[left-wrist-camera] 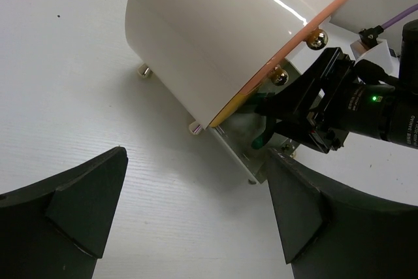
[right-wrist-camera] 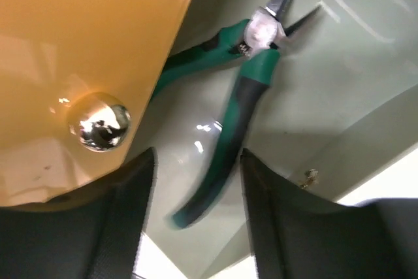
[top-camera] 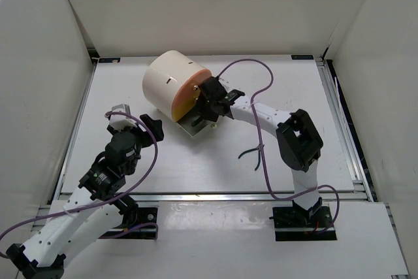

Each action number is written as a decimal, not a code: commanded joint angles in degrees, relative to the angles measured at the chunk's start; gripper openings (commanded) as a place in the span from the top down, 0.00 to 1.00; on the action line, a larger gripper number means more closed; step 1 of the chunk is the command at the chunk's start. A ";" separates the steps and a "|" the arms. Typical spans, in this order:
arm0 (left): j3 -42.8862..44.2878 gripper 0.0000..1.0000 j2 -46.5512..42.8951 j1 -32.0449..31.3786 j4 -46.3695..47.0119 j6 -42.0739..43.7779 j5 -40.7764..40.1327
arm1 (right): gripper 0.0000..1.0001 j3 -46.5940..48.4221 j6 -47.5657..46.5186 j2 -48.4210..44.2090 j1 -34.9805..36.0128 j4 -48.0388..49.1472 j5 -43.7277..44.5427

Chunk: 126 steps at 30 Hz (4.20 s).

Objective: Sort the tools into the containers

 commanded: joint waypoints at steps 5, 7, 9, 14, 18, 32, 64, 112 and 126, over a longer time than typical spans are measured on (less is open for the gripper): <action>1.09 0.02 0.40 0.38 -0.09 0.22 0.40 | 0.35 1.67 -1.96 -6.25 -0.49 0.38 3.54; 1.09 0.02 0.40 0.21 -0.09 0.22 0.40 | 0.34 1.32 -3.19 -9.75 -1.20 -0.50 5.29; 1.00 0.02 0.57 0.29 0.26 0.31 0.40 | 0.35 0.80 -6.00 -12.58 -2.60 -1.90 7.40; 1.53 0.02 0.75 0.21 0.62 0.84 0.58 | 0.40 -5.58 -11.28 -22.06 -6.81 -12.09 7.76; 2.23 0.02 0.75 0.30 0.62 1.54 0.23 | 0.44 -19.74 -12.86 -31.91 -9.29 -15.27 5.12; 0.74 0.02 1.80 0.29 0.26 -0.04 1.72 | 0.42 -50.70 -10.23 -39.32 -12.10 -10.44 -2.61; -1.63 0.02 -0.83 0.29 -2.20 -1.80 1.81 | 1.00 -49.66 -12.51 -23.31 -15.26 -9.82 -8.77; -1.63 0.01 -1.36 0.38 -1.14 -1.18 3.04 | 1.00 6.05 -17.08 -10.68 -0.50 -26.87 10.92; -1.46 0.01 -1.54 0.29 -0.97 -0.66 3.04 | 1.00 16.34 -17.96 0.23 -0.15 -27.22 9.51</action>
